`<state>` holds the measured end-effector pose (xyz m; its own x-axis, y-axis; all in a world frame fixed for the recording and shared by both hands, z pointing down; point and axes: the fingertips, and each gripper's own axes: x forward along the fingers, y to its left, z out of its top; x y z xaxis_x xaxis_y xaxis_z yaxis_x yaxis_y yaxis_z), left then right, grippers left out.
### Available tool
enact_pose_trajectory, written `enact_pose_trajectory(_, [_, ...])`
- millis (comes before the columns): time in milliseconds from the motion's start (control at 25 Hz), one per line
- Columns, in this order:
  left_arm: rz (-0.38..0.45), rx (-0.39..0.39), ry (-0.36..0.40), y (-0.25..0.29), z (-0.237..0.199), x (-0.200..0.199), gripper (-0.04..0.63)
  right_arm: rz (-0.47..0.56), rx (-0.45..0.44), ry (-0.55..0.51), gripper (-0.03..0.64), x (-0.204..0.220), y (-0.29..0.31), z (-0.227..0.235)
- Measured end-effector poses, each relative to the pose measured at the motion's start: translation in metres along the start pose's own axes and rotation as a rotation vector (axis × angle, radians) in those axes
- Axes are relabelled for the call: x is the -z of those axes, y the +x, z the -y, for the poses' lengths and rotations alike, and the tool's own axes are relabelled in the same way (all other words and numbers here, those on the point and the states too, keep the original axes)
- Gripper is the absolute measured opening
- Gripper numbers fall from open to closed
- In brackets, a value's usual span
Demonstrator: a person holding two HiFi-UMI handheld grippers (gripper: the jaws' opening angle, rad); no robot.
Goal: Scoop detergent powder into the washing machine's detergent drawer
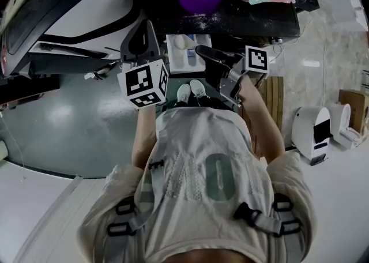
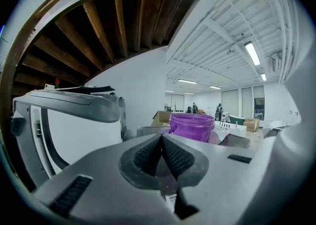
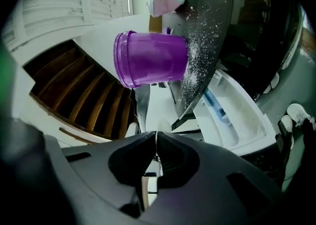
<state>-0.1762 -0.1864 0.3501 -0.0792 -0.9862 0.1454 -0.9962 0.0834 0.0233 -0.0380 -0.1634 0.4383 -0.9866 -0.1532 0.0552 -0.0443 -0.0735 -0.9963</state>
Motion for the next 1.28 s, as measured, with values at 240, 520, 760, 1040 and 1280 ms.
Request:
enact_pose_trajectory(240, [0.003, -0.011, -0.002, -0.001, -0.002, 0.000, 0.021, -0.035, 0.101, -0.070, 0.011, -0.001, 0.006, 0.020])
enact_pose_trajectory(520, [-0.001, -0.030, -0.008, -0.004, -0.008, 0.005, 0.021, -0.112, 0.208, -0.218, 0.011, 0.006, 0.016, 0.032])
enact_pose_trajectory(760, [-0.004, -0.044, -0.015, -0.007, -0.014, 0.007, 0.021, -0.191, 0.355, -0.441, 0.011, 0.007, 0.024, 0.044])
enact_pose_trajectory(1040, [-0.008, -0.059, -0.024, -0.011, -0.020, 0.011, 0.021, -0.298, 0.516, -0.768, 0.011, 0.007, 0.029, 0.053])
enact_pose_trajectory(1280, [-0.015, -0.058, -0.027, -0.012, -0.019, 0.014, 0.021, -0.425, 0.616, -1.231, 0.011, 0.014, 0.036, 0.053])
